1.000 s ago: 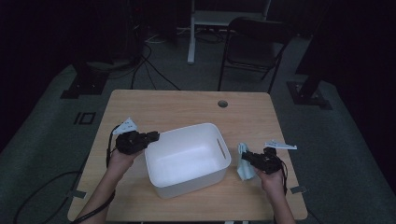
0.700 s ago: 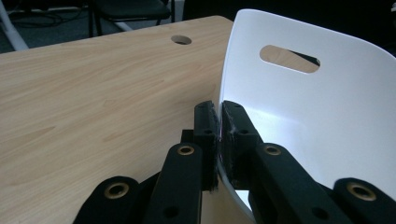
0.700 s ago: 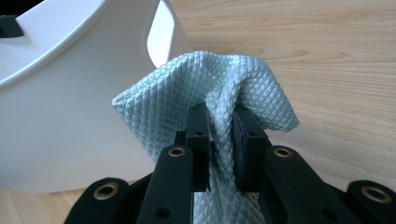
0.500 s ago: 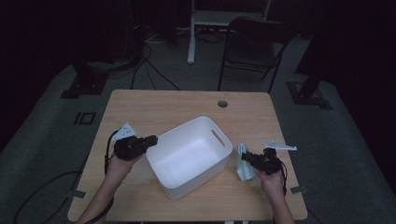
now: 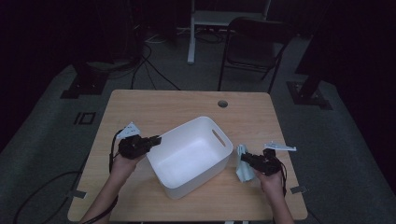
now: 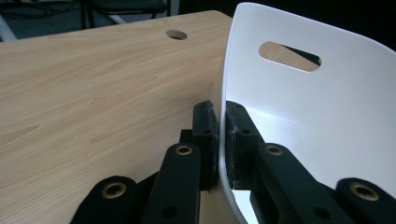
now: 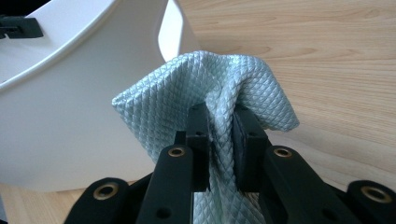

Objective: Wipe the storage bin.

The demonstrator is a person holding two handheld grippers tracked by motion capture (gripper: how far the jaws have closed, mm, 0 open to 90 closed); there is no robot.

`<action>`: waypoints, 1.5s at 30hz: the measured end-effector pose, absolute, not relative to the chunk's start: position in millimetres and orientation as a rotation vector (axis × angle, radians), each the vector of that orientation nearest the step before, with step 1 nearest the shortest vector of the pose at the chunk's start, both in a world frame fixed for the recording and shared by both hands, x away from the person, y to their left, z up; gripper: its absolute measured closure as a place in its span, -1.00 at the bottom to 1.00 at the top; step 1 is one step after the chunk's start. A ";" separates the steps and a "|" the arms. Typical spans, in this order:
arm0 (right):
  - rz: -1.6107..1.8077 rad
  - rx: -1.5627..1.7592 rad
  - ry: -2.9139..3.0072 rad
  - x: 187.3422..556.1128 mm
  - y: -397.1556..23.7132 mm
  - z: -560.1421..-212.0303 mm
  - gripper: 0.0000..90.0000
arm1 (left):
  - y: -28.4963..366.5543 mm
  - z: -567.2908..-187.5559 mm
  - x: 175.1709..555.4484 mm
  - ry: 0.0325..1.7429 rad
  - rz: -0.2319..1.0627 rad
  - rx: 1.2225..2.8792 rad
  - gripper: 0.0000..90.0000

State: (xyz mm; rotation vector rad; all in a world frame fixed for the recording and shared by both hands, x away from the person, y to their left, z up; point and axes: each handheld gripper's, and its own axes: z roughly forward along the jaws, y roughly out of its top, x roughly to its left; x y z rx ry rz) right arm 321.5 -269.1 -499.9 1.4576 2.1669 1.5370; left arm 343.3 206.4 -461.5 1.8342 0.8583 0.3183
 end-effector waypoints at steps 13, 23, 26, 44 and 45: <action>1.537 1.439 2.191 321.1 -263.5 -499.0 0.76 | 200.8 -462.2 311.7 0.969 0.471 1.794 0.93; 1.627 1.421 2.114 309.9 -262.5 -476.9 0.76 | 200.3 -463.4 305.9 0.983 0.471 1.773 0.92; 1.636 1.392 2.112 311.2 -258.1 -473.2 0.76 | 199.7 -463.0 306.6 0.974 0.478 1.784 0.92; 1.703 1.335 2.097 321.9 -240.8 -467.6 0.76 | 196.5 -463.3 311.6 0.931 0.436 1.799 0.92; 1.697 1.338 2.096 322.1 -240.5 -468.0 0.76 | 196.6 -463.5 311.9 0.931 0.431 1.796 0.92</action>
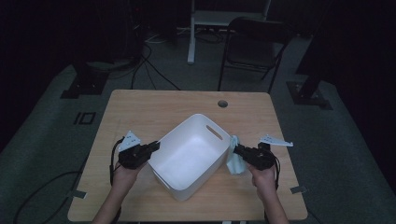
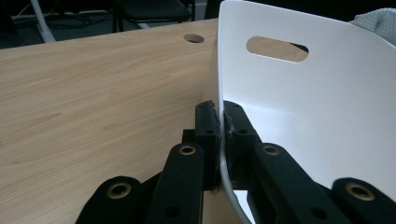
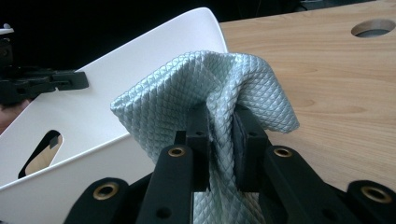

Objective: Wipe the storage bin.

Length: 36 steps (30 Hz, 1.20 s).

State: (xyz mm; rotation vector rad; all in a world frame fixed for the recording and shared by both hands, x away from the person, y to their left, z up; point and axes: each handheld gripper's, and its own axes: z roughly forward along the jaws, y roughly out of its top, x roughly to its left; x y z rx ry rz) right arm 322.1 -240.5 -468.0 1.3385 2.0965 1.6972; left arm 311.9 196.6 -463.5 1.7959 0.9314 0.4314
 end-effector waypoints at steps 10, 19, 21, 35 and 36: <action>1.649 1.381 2.125 326.2 -236.2 -476.4 0.76 | 195.3 -463.3 311.9 0.929 0.442 1.802 0.92; 1.583 1.444 2.169 332.8 -234.1 -491.3 0.76 | 194.0 -463.6 311.7 0.939 0.446 1.794 0.92; 1.574 1.463 2.185 334.9 -234.5 -495.9 0.76 | 194.0 -463.7 311.6 0.941 0.446 1.792 0.92; 1.466 1.557 2.277 344.5 -232.9 -521.6 0.76 | 192.0 -463.9 310.0 0.962 0.457 1.782 0.92; 1.460 1.550 2.280 344.0 -232.3 -520.0 0.76 | 191.8 -463.9 309.9 0.965 0.458 1.781 0.92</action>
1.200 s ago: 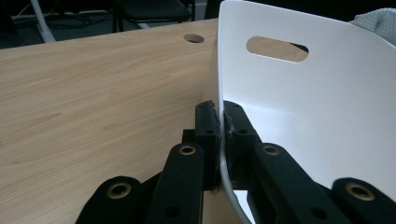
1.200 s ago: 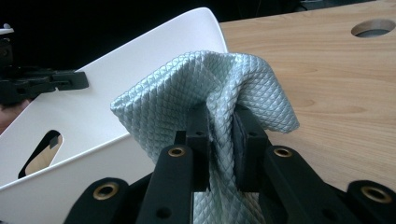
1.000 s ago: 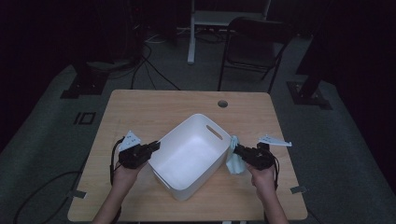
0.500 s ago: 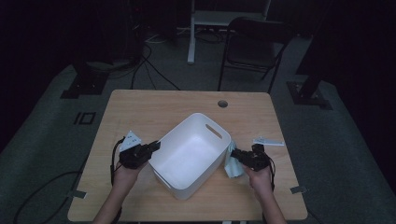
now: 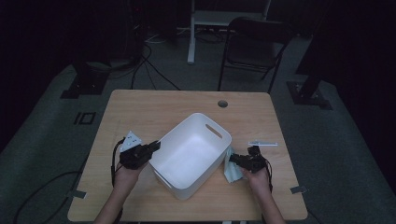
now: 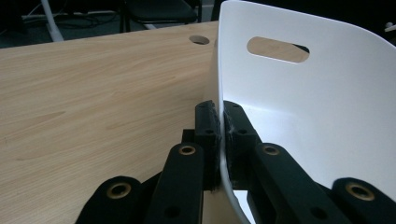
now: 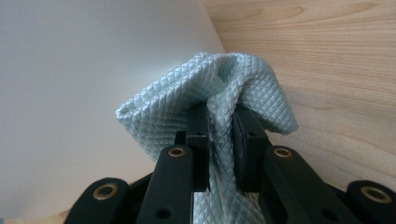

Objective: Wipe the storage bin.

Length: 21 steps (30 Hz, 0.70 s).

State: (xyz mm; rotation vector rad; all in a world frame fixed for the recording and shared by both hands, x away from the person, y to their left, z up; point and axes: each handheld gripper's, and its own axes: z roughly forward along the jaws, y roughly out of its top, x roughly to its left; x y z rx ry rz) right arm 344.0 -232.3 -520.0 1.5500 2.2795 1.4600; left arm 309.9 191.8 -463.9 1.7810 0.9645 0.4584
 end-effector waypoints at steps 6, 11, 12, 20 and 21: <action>1.543 1.450 2.260 333.6 -231.5 -497.4 0.76 | 190.1 -463.3 309.0 0.964 0.472 1.792 0.92; 1.639 1.361 2.235 322.8 -231.4 -477.2 0.76 | 189.1 -463.0 308.5 0.965 0.477 1.794 0.92; 1.646 1.337 2.234 320.6 -230.5 -473.3 0.76 | 189.1 -463.0 308.6 0.964 0.477 1.795 0.92; 1.565 1.328 2.239 320.6 -225.4 -475.5 0.76 | 188.9 -463.2 308.7 0.956 0.475 1.798 0.92; 1.555 1.330 2.245 321.0 -224.6 -477.0 0.75 | 188.8 -463.2 308.7 0.955 0.477 1.799 0.92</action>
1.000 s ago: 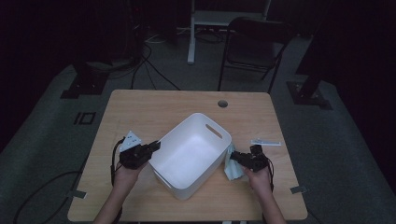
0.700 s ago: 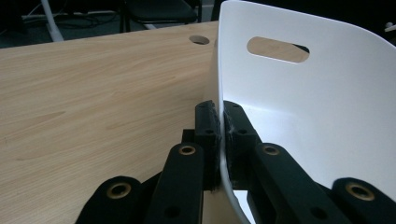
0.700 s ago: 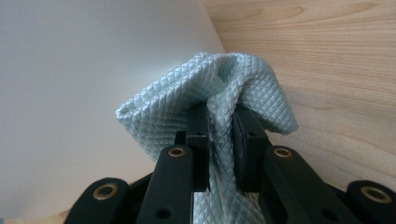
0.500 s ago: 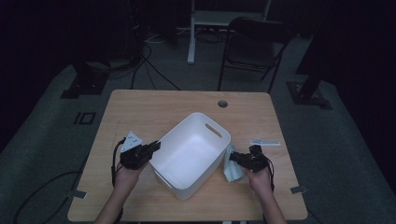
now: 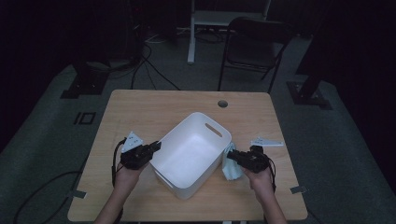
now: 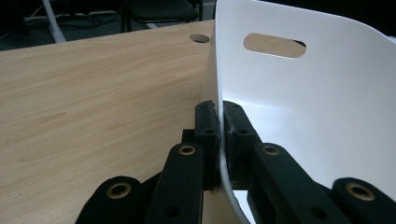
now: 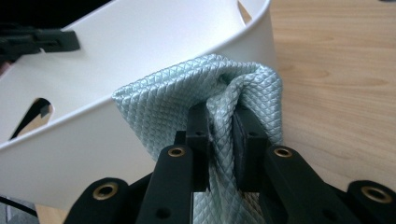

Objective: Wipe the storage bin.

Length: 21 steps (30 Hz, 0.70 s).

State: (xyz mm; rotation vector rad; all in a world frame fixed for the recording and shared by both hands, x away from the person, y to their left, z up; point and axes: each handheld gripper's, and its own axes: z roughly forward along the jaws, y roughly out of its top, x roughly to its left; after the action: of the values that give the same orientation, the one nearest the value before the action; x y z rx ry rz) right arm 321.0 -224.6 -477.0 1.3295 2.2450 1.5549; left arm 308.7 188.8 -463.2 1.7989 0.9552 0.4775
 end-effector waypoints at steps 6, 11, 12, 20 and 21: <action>1.517 1.361 2.278 326.5 -222.0 -488.3 0.75 | 188.3 -463.2 308.6 0.950 0.484 1.804 0.91; 1.492 1.383 2.299 329.7 -220.9 -495.1 0.75 | 188.0 -463.1 308.6 0.952 0.486 1.805 0.91; 1.483 1.387 2.304 330.5 -220.5 -497.0 0.75 | 188.0 -463.1 308.6 0.953 0.485 1.803 0.91; 1.364 1.447 2.347 339.8 -218.0 -518.2 0.75 | 187.6 -463.0 308.5 0.957 0.488 1.803 0.91; 1.347 1.458 2.350 340.9 -217.3 -521.1 0.75 | 187.5 -463.0 308.5 0.957 0.490 1.803 0.91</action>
State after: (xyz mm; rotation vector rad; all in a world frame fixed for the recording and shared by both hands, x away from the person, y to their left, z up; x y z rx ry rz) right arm 340.9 -217.3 -521.1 1.4585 2.3502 1.3472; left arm 308.5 187.5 -463.0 1.8033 0.9574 0.4898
